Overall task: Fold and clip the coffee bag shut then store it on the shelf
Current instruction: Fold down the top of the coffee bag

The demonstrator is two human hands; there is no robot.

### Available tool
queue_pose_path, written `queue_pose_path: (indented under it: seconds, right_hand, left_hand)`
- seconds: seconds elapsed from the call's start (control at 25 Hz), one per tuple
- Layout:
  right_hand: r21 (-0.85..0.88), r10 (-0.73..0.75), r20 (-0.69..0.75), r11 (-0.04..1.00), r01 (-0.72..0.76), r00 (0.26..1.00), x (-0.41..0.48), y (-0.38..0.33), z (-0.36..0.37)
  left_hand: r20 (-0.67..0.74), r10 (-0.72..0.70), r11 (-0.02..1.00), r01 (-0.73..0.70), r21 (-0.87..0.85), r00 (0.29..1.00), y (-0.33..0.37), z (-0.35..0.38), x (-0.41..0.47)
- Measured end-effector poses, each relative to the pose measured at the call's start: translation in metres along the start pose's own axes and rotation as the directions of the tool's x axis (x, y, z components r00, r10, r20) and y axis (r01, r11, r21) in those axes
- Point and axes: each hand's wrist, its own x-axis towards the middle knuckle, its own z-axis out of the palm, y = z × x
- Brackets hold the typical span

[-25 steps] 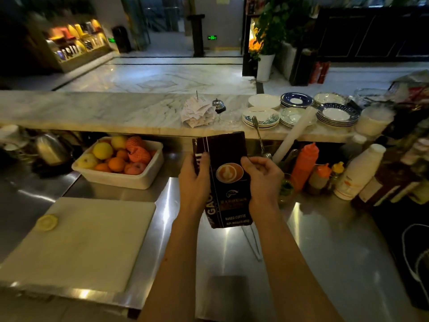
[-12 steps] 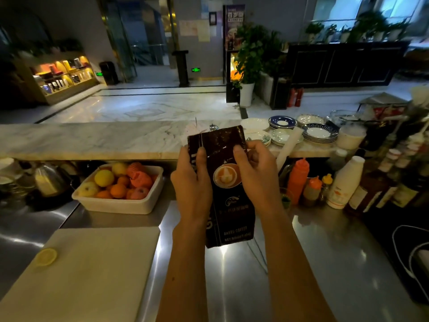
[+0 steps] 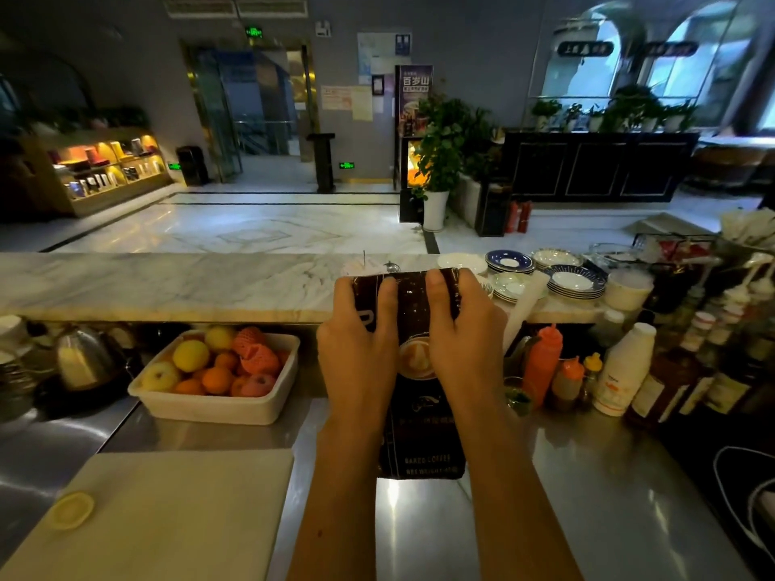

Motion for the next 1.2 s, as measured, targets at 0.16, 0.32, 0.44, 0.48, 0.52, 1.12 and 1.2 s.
queue_pose_path:
  seconds: [0.16,0.32,0.44,0.48,0.52,1.12,1.2]
  right_hand:
    - [0.027,-0.019,0.031,0.999,0.018,0.999,0.002,-0.005,0.003]
    - [-0.014,0.002,0.064,1.000,-0.001,0.998,0.010,-0.009,0.005]
    - [-0.026,0.006,0.026,1.000,-0.005,1.000,0.013,-0.008,0.005]
    - [-0.014,0.002,0.017,1.000,-0.001,1.000,0.014,-0.008,0.005]
    - [0.001,-0.005,0.001,1.000,0.005,1.000,0.015,-0.009,0.004]
    - [0.224,-0.028,-0.095,0.973,0.049,0.995,0.022,-0.026,-0.001]
    - [0.237,0.001,-0.100,0.971,0.023,0.995,0.022,-0.026,-0.003]
  left_hand:
    - [-0.030,0.031,0.999,-0.032,-0.014,0.999,0.007,-0.005,0.007]
    - [0.001,0.065,0.997,-0.065,-0.045,0.998,0.011,-0.002,0.010]
    - [0.027,0.063,0.996,-0.061,-0.059,0.998,0.013,0.001,0.014]
    - [0.032,0.069,0.996,-0.067,-0.061,0.997,0.014,0.001,0.015]
    - [0.031,0.082,0.995,-0.080,-0.061,0.996,0.016,0.001,0.017]
    - [0.051,-0.034,0.944,0.049,-0.326,0.998,0.022,-0.011,0.031]
    - [0.173,0.033,0.942,0.027,-0.333,0.984,0.019,-0.021,0.034]
